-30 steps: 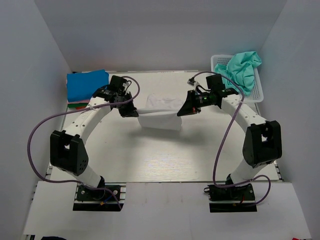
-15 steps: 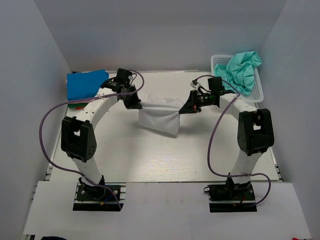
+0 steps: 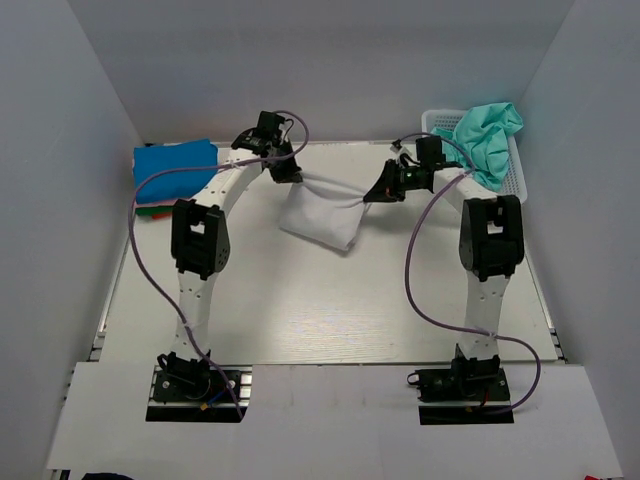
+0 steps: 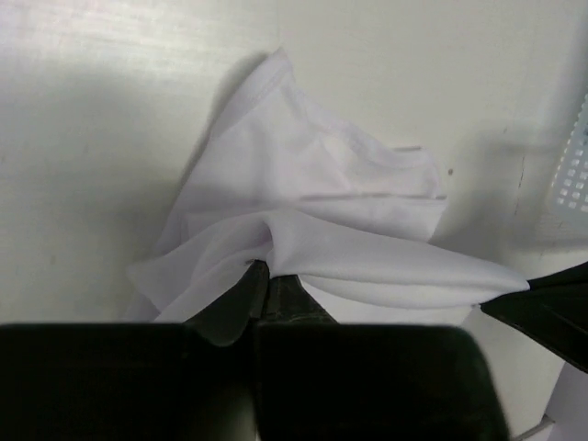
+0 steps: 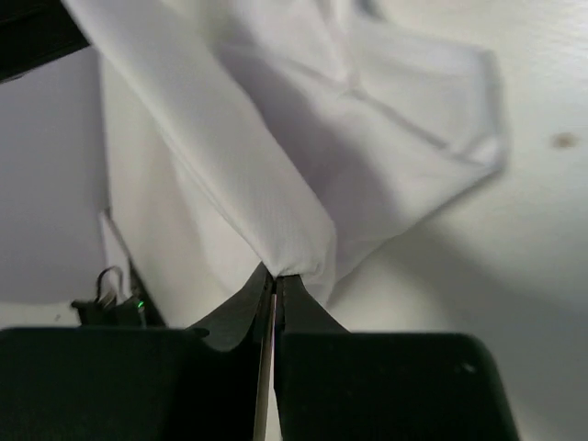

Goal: Fold and stack the t-shirts
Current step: Fold the long partially folded tshirt into a neat square

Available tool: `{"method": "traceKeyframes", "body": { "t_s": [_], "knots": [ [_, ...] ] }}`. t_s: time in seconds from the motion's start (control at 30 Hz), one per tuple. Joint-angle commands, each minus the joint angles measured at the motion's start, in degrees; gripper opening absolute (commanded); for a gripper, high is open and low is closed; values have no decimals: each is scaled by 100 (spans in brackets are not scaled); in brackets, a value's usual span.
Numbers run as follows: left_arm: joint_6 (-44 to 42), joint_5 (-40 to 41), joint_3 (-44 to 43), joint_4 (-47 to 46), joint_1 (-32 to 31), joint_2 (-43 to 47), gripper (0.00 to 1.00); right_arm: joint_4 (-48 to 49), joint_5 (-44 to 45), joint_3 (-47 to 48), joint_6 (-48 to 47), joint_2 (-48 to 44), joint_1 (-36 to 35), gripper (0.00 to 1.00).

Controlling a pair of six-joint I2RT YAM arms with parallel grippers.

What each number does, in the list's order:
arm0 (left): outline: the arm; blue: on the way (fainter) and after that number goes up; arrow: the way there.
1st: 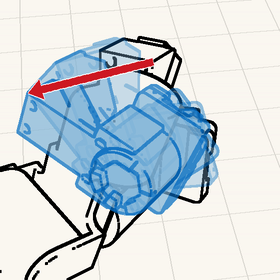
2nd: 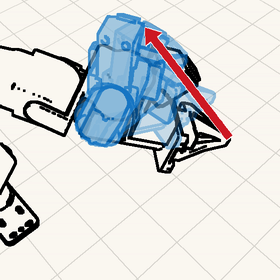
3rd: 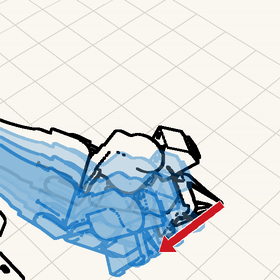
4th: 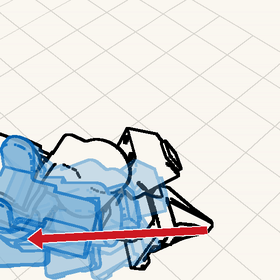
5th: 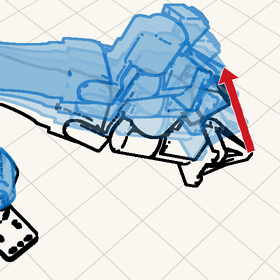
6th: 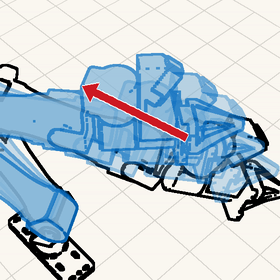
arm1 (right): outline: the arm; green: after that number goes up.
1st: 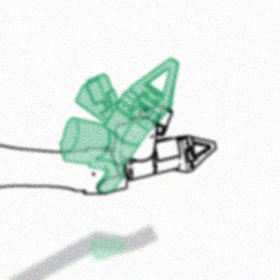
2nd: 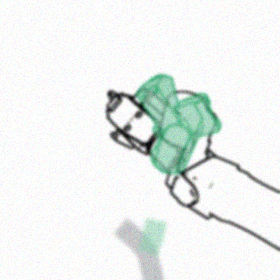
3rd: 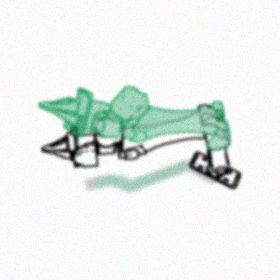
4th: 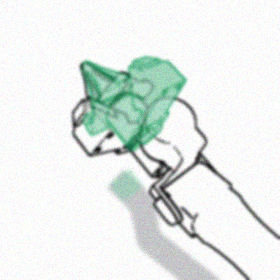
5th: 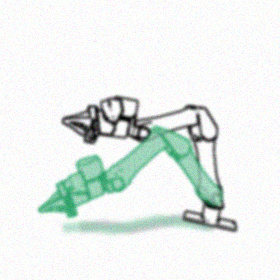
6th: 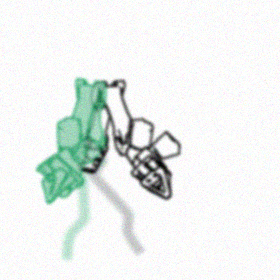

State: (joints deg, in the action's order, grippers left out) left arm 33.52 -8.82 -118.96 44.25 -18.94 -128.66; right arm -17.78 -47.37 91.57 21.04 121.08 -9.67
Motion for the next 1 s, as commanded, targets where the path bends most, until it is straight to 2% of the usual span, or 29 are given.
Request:
{"method": "traceKeyframes", "body": {
  "t_s": [0.0,0.07,0.1,0.13,0.2,0.3,0.4,0.5,0.63,0.8,0.97],
  "knots": [
    [-144,30,-760,-494,39,-290,14,20,1210,728,102,398,71,0],
    [-196,29,-988,-663,39,-501,45,-76,1257,1028,94,696,79,36],
    [-196,29,-1067,-663,39,-502,60,-155,1257,1691,85,959,71,55],
    [-196,29,-1138,-663,92,-563,99,-599,1240,1941,24,1153,71,90],
    [-275,91,-1218,-663,92,-433,100,-866,1301,2775,-178,1286,27,90],
    [-398,-23,-894,-996,40,-117,100,-816,1503,2683,-319,998,0,90],
    [-530,-330,-454,-1225,-31,271,100,-736,1494,2120,-433,349,-96,90],
    [-530,-1024,-129,-1296,-92,333,100,-753,1363,1454,-583,-109,-272,90],
    [-478,-1262,109,-1410,-145,202,100,-560,907,645,-820,-619,-666,90],
    [-267,-1280,30,-1156,-145,-360,100,-183,650,125,-918,-463,-957,90],
    [-135,-1272,706,-1155,-145,-493,100,63,800,-78,-830,12,-967,90]
  ]
}}
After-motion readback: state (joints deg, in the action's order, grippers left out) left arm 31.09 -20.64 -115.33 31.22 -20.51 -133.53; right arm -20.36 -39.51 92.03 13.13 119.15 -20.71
